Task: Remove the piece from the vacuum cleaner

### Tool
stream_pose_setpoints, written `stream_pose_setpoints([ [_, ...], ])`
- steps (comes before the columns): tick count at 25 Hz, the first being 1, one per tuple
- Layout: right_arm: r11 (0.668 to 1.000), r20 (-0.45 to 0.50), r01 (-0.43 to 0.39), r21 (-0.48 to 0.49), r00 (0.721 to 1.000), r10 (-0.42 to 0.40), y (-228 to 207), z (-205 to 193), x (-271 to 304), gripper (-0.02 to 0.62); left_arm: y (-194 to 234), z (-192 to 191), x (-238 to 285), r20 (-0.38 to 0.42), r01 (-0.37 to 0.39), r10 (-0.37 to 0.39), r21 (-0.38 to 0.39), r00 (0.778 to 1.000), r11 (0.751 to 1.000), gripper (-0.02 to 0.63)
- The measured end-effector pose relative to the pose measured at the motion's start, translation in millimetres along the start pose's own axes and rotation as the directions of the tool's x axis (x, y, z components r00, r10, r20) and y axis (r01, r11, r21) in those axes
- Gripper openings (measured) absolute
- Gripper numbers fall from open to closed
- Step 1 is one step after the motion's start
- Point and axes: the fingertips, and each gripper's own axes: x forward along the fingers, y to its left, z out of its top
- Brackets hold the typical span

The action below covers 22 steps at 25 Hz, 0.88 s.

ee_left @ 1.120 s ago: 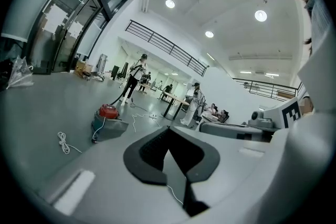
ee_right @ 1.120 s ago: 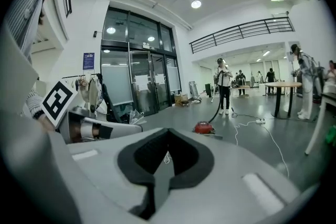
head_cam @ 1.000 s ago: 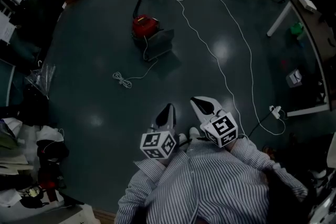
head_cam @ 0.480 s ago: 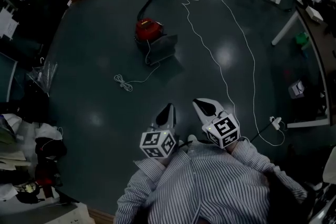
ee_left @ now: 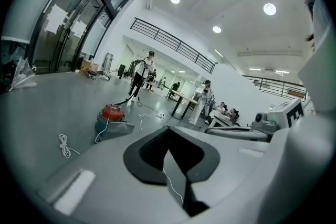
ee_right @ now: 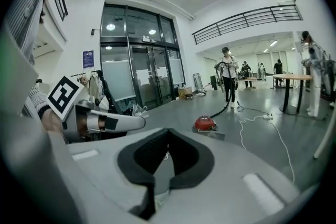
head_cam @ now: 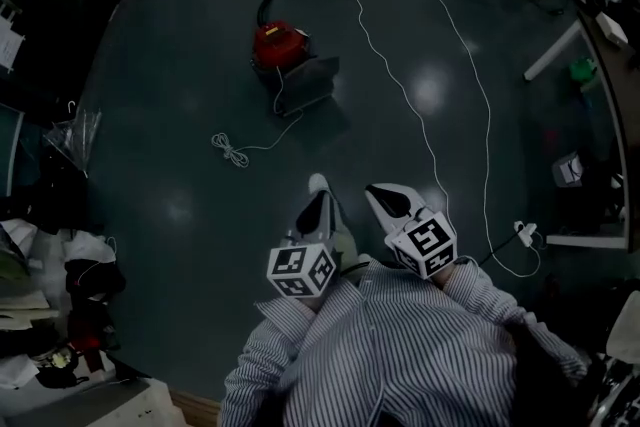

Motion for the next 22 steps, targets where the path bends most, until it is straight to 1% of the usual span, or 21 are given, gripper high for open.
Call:
stream_pose_setpoints([
  [3, 1.0, -0.005, 0.002, -0.011, 1.0, -0.002, -15.2, 10.0, 31.0, 0.002, 25.2, 15.0, 28.5, -0.001, -0.002, 0.002, -0.011, 1.0, 1.0, 0.005],
  [6, 1.0, -0.005, 0.012, -0.006, 1.0, -0.012, -36.9, 25.8, 66.0, 0.002, 51.5, 38.6, 63.0, -0.003, 0.009, -0.009, -0.006, 1.0, 1.0, 0.005],
  [13, 0.999, 0.023, 0.05, 0.01, 0.998, -0.051, -94.9, 94.0, 168.7, 0.002, 121.7, 121.2, 149.0, -0.006, 0.05, -0.05, 0.014, 0.999, 0.999, 0.005],
  [16, 0.997, 0.029, 0.068, 0.026, 0.997, -0.068, -115.7, 119.3, 211.2, 0.002, 156.3, 151.8, 179.7, -0.003, 0.065, -0.065, 0.001, 0.998, 0.998, 0.005],
  [19, 0.996, 0.027, 0.083, 0.019, 0.996, -0.083, -129.8, 136.3, 240.1, 0.002, 182.6, 168.1, 205.5, -0.018, 0.066, -0.066, -0.005, 0.998, 0.998, 0.005],
  [22, 0.996, 0.01, 0.092, 0.017, 0.996, -0.092, -147.9, 145.4, 262.9, 0.002, 198.4, 177.9, 229.5, -0.031, 0.065, -0.066, -0.024, 0.997, 0.998, 0.005],
])
